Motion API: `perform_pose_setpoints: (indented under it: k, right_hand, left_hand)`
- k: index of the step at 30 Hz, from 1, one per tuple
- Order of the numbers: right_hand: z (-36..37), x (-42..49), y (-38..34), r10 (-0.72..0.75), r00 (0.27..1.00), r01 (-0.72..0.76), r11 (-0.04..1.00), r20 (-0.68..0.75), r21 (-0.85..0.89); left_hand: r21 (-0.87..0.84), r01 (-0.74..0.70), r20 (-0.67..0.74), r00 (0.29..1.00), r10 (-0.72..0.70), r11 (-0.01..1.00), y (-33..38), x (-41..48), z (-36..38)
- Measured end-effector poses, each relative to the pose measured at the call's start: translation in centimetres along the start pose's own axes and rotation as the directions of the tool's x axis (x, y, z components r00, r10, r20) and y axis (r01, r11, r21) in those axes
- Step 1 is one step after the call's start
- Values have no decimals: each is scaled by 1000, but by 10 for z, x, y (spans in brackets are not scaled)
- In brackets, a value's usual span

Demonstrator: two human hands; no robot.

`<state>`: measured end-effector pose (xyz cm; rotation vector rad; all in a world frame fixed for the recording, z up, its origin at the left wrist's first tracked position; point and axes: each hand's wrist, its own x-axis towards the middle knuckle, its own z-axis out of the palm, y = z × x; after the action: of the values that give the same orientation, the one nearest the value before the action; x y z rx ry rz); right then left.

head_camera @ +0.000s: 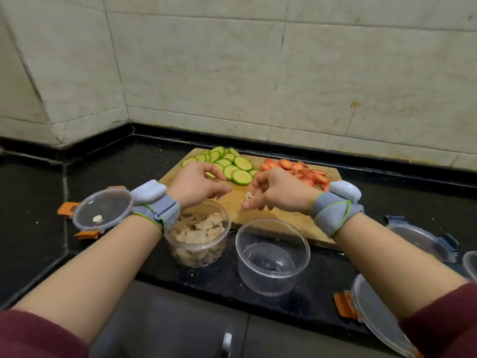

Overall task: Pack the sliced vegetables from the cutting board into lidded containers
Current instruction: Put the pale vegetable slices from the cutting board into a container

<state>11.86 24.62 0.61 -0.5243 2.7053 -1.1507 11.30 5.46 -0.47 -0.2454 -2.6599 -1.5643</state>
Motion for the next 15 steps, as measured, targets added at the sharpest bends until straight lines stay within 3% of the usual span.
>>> perform_pose_setpoints:
  k: [8,11,15]
  right_hand:
    - [53,12,-30,-90,995,93,989,30,-113]
    - [61,12,-32,-98,994,108,971,54,-214]
    - [55,12,-32,-75,995,84,983,61,-162]
  left_hand:
    - [255,-35,-122,990,68,966,-25,-31,-25]
    - [348,-47,-76,994,78,936,-31,-33,-28]
    - [417,-58,-28,997,77,907,-39,-35,-31]
